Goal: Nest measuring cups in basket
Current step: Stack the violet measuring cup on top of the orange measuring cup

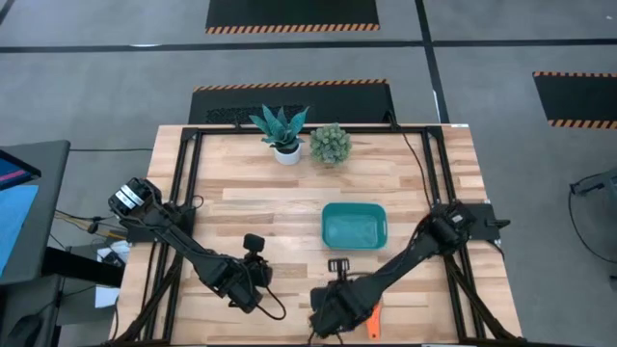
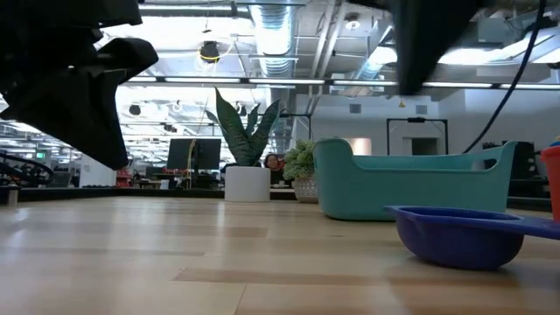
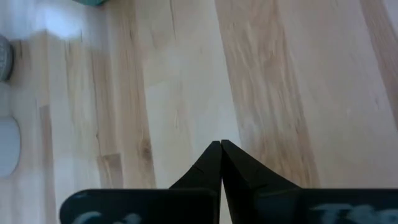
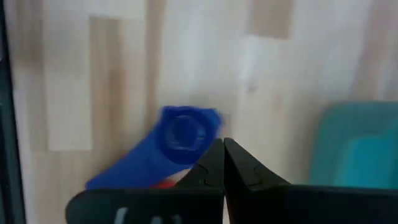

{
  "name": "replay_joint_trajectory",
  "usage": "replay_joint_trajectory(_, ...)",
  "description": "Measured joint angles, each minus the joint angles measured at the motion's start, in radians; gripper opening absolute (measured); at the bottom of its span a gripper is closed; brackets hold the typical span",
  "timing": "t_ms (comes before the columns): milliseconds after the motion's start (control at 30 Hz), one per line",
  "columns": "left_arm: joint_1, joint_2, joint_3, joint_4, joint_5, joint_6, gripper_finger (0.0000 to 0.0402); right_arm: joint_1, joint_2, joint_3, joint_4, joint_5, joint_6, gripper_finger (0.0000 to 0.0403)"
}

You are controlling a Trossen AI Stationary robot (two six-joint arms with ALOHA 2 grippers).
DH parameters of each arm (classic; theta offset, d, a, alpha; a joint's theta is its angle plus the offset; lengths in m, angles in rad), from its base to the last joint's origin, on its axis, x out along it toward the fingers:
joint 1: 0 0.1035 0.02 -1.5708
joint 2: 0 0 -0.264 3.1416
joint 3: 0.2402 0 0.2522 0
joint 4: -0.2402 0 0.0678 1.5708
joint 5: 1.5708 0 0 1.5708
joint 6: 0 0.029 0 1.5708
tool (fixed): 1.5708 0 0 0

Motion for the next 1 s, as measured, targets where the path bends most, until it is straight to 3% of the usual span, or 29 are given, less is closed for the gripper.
replay_joint_trajectory(233, -0.014, 0.000, 0.000, 0.001, 0.004, -0.050, 0.0000, 0.075, 0.026, 0.002, 0.092, 0.016, 0.061, 0.0013)
replay_joint_trajectory(433, -0.025, 0.000, 0.000, 0.006, 0.003, -0.089, 0.0000, 0.132, 0.022, 0.002, 0.127, 0.125, 0.134, 0.0013)
replay_joint_trajectory(700, -0.026, 0.000, 0.000, 0.007, -0.005, -0.096, 0.0000, 0.117, 0.025, 0.002, 0.083, 0.067, 0.217, 0.0016)
replay_joint_trajectory(833, -0.026, 0.000, 0.000, 0.006, -0.005, -0.097, 0.0000, 0.092, 0.025, 0.001, 0.083, 0.000, 0.202, 0.0048)
replay_joint_trajectory(1000, -0.026, 0.000, 0.000, 0.006, -0.005, -0.098, 0.0000, 0.056, 0.025, -0.004, 0.102, -0.106, 0.192, 0.0119)
